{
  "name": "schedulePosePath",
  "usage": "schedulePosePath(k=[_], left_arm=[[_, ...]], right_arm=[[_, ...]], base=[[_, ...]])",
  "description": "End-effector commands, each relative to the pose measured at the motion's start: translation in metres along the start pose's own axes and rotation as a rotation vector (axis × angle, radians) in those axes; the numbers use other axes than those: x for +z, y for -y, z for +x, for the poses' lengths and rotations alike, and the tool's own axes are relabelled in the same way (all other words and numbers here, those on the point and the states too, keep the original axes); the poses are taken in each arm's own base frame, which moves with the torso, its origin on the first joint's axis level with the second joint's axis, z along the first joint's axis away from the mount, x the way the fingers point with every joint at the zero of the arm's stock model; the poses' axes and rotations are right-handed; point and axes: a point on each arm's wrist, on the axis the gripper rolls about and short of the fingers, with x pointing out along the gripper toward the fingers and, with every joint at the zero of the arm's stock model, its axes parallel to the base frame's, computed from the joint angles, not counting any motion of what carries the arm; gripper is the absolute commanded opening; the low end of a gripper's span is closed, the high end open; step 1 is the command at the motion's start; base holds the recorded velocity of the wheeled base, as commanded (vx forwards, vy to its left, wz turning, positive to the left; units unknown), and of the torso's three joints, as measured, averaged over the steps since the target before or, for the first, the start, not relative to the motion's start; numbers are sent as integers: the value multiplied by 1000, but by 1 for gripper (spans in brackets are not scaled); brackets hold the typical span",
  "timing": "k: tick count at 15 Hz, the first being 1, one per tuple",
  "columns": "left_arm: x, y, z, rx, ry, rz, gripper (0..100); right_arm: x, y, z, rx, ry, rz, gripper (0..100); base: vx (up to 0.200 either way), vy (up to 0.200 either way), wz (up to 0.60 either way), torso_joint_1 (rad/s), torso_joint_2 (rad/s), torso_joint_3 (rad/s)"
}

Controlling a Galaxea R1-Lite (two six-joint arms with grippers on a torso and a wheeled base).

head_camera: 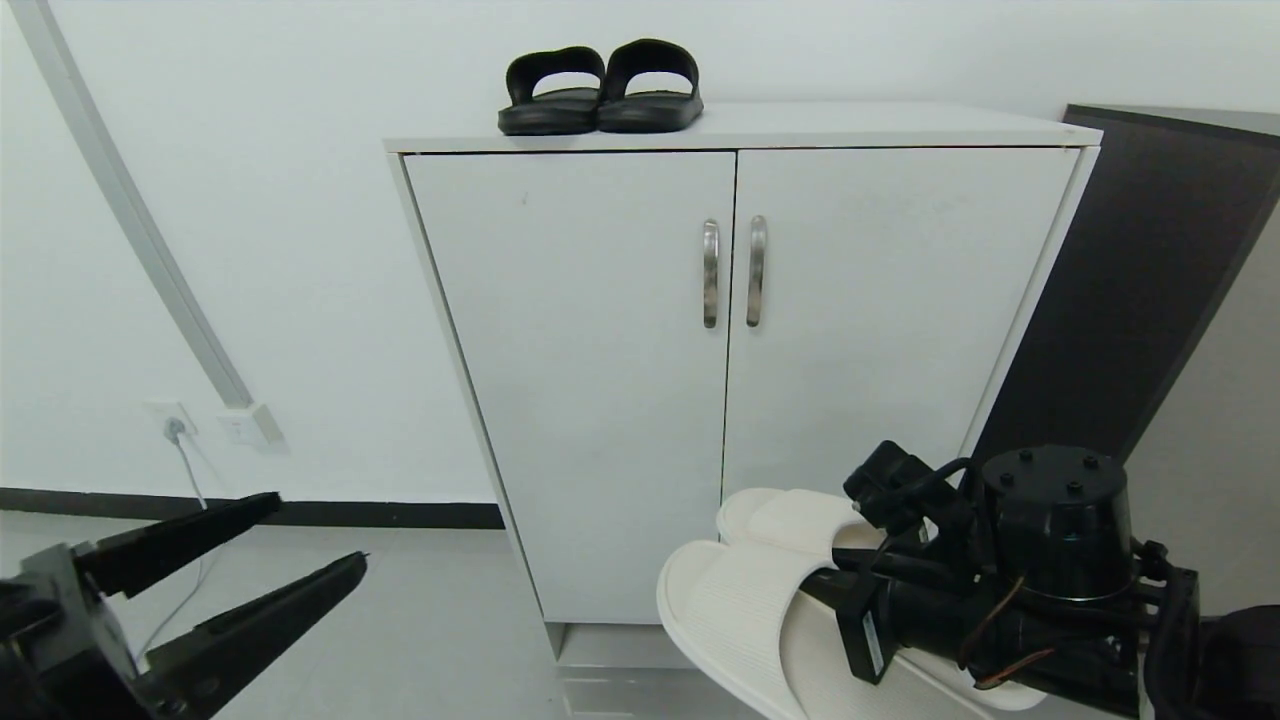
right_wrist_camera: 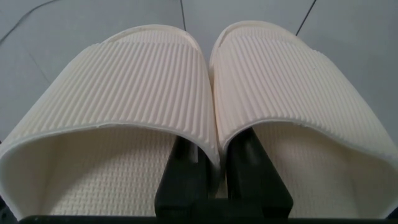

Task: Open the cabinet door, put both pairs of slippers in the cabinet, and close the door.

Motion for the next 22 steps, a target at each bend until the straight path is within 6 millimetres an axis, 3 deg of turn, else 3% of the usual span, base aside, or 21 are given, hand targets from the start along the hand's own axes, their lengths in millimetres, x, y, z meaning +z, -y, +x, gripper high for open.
schedulePosePath(k=[1,6,9,13,18,22], left_arm=[[2,2,39,-100,-62,-21,100],[17,18,83,-230,-56,-45,100],[38,33,111,-280,-27,-71,100],[50,34,145,-293,-21,-71,100],[53,55,178,-372,-35,-67,100],[77,61,196,-459,-21,-158,100]], right_arm=[[-1,0,0,-1,-3,-1,0],[-1,0,0,-2,-6,0,0],[-1,0,0,-1,-6,0,0],[-2,0,1,-1,-10,1,0],[-4,1,3,0,-19,2,0],[-4,2,3,-2,-16,14,0]], base=[[0,0,0,0,0,0],[0,0,0,0,0,0],[0,0,0,0,0,0],[0,0,0,0,0,0],[0,0,0,0,0,0],[0,0,0,0,0,0]])
